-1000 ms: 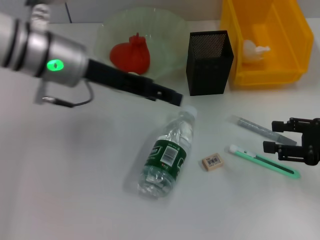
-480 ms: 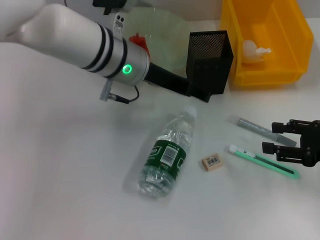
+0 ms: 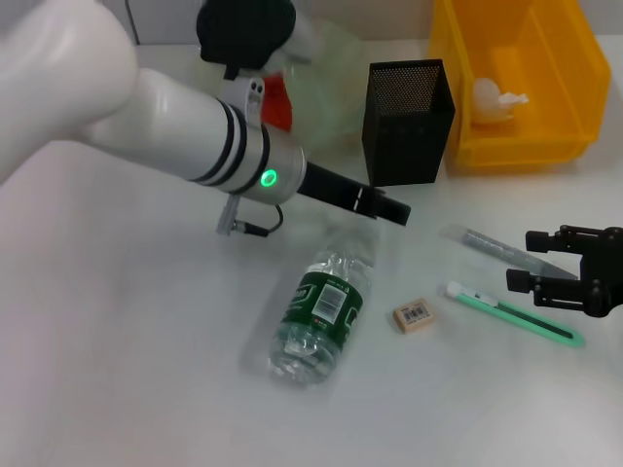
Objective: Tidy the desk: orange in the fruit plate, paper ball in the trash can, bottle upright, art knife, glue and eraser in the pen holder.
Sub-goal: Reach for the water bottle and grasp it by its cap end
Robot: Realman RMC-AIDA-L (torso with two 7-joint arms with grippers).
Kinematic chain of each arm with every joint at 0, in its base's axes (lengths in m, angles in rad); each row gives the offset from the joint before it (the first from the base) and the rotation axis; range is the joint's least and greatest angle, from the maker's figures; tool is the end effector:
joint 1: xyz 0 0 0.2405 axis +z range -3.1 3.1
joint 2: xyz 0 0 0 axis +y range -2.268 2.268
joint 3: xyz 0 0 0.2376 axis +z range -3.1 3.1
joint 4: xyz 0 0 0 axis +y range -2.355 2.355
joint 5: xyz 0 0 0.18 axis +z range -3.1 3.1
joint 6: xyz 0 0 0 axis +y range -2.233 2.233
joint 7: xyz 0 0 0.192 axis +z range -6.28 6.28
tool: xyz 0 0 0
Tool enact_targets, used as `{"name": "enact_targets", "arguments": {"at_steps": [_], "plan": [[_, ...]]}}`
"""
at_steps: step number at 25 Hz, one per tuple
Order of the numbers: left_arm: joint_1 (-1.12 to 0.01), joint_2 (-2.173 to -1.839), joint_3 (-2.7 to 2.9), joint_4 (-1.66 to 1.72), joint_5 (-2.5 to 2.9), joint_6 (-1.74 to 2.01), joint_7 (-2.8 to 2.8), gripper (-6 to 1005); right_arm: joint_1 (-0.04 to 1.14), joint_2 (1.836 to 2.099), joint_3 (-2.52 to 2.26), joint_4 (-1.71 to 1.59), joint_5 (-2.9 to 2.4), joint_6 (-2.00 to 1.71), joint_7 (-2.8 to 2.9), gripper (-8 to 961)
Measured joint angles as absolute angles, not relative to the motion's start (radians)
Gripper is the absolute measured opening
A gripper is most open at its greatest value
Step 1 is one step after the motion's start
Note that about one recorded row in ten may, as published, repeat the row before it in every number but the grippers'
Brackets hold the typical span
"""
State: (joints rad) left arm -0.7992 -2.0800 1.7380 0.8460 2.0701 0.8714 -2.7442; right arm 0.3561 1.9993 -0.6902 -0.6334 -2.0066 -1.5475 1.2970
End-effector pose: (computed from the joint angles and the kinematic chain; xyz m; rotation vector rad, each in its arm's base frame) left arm -0.1335 0.3619 -0.1364 -2.5716 -1.2081 -0.0422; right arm 0.2837 0.2785 -0.0099 -2.6368 0.7271 0.5404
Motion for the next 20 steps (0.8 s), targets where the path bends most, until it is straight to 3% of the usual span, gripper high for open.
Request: {"name": "enact_targets", "arguments": {"at_steps": [20], "plan": [[-0.798, -2.08, 1.846, 0.824, 2.081, 0.826, -2.784, 730, 0.377, 2.01, -0.69, -0.624, -2.004, -1.528, 1.297, 699]]}}
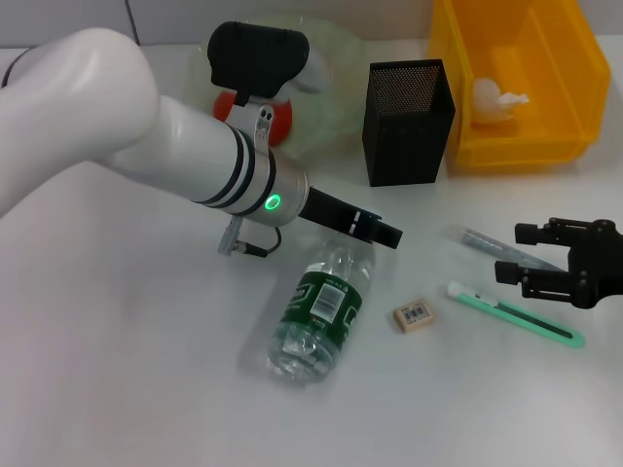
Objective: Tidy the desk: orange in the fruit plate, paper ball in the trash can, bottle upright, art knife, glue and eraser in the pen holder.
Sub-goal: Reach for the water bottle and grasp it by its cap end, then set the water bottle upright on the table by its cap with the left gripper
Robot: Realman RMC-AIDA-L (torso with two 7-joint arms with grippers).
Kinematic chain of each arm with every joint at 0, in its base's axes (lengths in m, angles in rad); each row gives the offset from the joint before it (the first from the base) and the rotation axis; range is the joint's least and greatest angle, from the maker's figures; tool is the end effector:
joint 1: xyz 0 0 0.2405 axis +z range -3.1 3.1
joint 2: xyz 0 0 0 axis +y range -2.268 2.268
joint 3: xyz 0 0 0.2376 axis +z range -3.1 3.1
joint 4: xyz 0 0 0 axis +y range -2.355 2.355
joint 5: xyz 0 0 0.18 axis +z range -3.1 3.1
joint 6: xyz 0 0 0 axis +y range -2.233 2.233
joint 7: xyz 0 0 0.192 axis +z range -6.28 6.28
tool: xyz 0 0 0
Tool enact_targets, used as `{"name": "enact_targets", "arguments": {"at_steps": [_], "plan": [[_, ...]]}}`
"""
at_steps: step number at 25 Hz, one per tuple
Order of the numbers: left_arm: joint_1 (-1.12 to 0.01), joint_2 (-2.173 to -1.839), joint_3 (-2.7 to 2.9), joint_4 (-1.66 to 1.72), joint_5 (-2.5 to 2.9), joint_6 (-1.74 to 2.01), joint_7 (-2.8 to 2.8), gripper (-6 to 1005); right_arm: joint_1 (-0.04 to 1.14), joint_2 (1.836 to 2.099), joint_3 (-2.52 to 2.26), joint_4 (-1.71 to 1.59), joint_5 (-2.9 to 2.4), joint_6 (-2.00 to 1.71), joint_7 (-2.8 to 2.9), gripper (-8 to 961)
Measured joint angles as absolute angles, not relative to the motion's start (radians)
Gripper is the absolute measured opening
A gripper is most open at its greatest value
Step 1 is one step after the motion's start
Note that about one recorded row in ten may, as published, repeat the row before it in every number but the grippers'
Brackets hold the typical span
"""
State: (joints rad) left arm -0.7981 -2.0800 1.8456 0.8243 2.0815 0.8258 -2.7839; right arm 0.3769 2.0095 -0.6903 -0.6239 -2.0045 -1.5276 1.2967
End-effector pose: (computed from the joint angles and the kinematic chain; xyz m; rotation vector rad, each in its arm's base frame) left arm -0.1463 0.3516 -0.1490 -2.5753 -1.1785 0.0497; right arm 0.2782 0.2850 -0.0146 -2.6346 0.7185 0.5494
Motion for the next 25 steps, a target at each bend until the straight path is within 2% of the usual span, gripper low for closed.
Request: {"name": "enact_targets", "arguments": {"at_steps": [3, 14, 20, 25], "plan": [[-0.798, -2.08, 1.848, 0.822, 2.082, 0.825, -2.778, 726, 0.381, 2.01, -0.69, -0.618, -2.004, -1.522, 1.296, 699], [-0.798, -2.08, 1.87, 0.833, 2.081, 0.815, -2.737, 463, 0.387, 2.01, -0.69, -0.606, -2.004, -1.508, 1.296, 699], [-0.77, -2.08, 1.876, 0.889, 2.082, 0.823, -2.7, 462, 0.386, 2.009, -0.687, -0.605, -2.005, -1.508, 1.296, 699], [-0.674, -2.076, 1.87, 1.074, 2.072, 0.881, -2.538, 460, 0.383, 2.01, -0.677, -0.603, -2.005, -1.508, 1.296, 699]]}}
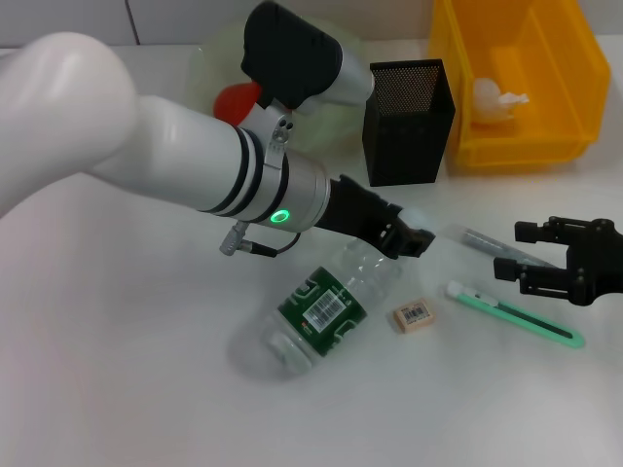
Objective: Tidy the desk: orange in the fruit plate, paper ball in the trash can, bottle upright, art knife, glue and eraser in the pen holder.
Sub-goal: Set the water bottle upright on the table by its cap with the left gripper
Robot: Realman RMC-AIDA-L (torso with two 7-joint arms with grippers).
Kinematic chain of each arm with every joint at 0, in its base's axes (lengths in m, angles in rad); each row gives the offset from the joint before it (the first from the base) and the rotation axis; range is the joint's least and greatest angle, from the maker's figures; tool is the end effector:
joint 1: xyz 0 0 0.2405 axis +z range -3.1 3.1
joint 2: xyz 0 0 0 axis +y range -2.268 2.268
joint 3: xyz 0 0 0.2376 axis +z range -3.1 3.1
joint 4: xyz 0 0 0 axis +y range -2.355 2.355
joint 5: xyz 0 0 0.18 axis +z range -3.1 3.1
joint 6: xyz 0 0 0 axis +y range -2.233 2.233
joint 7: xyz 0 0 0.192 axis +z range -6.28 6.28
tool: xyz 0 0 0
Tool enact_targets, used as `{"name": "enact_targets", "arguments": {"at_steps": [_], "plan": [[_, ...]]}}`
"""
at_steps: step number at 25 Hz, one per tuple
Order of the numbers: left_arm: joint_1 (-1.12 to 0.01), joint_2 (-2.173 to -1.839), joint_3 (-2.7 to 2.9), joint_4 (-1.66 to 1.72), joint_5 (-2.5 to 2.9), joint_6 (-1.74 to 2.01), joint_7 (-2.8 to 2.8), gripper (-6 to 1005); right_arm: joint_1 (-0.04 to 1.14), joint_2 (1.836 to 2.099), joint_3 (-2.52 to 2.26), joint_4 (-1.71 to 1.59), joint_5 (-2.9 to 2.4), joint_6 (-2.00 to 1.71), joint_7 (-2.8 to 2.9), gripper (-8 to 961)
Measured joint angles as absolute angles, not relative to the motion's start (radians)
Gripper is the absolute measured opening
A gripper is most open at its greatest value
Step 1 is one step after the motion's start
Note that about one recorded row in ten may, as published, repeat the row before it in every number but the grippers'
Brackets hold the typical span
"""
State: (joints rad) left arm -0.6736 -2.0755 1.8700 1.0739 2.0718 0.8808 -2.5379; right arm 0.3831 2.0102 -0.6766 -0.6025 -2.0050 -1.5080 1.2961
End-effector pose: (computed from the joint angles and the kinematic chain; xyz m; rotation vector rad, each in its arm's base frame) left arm -0.1169 0.3277 -0.1427 -2.7867 -0.7749 -0.0404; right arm 0.2801 0.2877 -0.0159 -2.6127 0.7421 0.5540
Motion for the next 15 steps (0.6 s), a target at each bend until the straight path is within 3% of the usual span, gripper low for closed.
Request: {"name": "enact_targets", "arguments": {"at_steps": [11, 15], "plan": [[-0.396, -2.072, 1.817, 1.357, 1.913, 0.887, -2.214, 452, 0.392, 2.03, -0.668, -0.571, -2.002, -1.509, 1.296, 698], [-0.348, -2.071, 1.771, 1.344, 1.805, 0.897, -2.103, 450, 0.395, 2.039, -0.654, -0.57, -1.999, -1.512, 1.296, 698]]}}
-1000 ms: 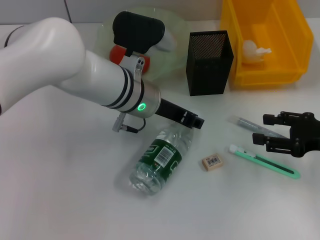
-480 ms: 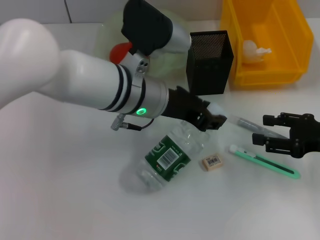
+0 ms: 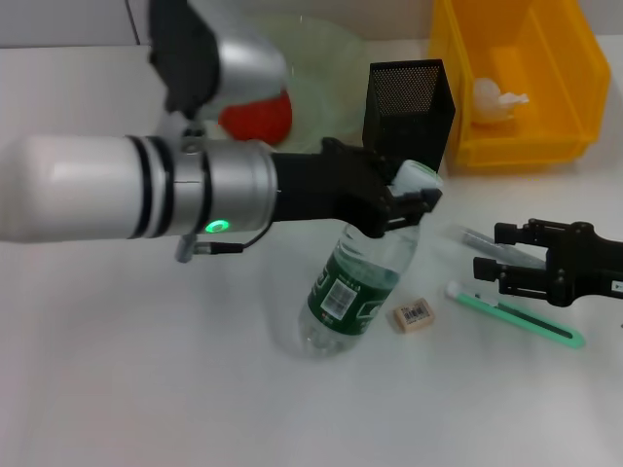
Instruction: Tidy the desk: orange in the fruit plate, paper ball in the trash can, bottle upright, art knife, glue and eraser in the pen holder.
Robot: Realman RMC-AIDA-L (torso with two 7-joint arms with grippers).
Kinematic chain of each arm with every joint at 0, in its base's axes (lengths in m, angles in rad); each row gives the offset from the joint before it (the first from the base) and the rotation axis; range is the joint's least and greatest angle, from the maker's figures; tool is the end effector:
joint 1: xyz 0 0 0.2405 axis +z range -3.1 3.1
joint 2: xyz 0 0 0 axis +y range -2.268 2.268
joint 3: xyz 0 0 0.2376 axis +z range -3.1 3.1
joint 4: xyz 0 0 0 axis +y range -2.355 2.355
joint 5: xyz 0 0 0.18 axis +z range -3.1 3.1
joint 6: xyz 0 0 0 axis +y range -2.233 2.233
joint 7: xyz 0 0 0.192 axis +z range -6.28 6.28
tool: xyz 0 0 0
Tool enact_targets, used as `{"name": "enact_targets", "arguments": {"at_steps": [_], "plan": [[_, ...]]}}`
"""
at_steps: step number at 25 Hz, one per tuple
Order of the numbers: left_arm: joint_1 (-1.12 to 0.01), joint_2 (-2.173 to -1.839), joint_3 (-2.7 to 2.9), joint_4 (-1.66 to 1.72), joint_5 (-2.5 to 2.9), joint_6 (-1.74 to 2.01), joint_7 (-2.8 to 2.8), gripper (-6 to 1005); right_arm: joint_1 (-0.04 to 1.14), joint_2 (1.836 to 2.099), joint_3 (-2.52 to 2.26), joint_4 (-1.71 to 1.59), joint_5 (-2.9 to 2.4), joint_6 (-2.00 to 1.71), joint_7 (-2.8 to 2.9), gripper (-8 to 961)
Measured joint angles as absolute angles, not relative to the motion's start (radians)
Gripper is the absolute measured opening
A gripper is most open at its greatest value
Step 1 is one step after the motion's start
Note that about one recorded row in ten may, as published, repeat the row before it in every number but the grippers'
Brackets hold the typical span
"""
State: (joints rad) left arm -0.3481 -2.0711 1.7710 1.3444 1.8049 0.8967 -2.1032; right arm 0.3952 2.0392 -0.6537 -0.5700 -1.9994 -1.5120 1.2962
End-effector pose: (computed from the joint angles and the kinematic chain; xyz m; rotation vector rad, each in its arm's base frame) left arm -0.1043 0.3035 -0.0971 -2.7607 -0.5596 -0.4808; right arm 0.2697 0.2863 -0.0279 -2.6063 0.7823 0.6307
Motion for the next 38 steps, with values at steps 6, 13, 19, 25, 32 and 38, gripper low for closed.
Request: {"name": "enact_targets", "arguments": {"at_steps": [6, 13, 19, 25, 32, 38], "plan": [[-0.262, -2.071, 1.747, 1.314, 1.61, 0.897, -1.863, 447, 0.397, 2.062, -0.64, -0.566, -1.955, -1.52, 1.292, 698], [-0.199, -2.07, 1.717, 1.231, 1.389, 0.922, -1.618, 443, 0.396, 2.073, -0.638, -0.549, -1.924, -1.524, 1.286, 698], [-0.204, -2.07, 1.686, 1.055, 1.135, 1.002, -1.367, 440, 0.399, 2.075, -0.638, -0.528, -1.895, -1.525, 1.277, 698], [-0.239, -2.071, 1.646, 0.84, 0.897, 1.107, -1.126, 398, 0.407, 2.074, -0.629, -0.5, -1.87, -1.519, 1.258, 698], [-0.293, -2.07, 1.574, 0.639, 0.779, 1.229, -1.019, 198, 0.414, 2.075, -0.59, -0.475, -1.866, -1.518, 1.243, 698], [-0.301, -2.071, 1.519, 0.599, 0.776, 1.304, -0.972, 42, 0.419, 2.075, -0.584, -0.469, -1.857, -1.517, 1.233, 698]]}}
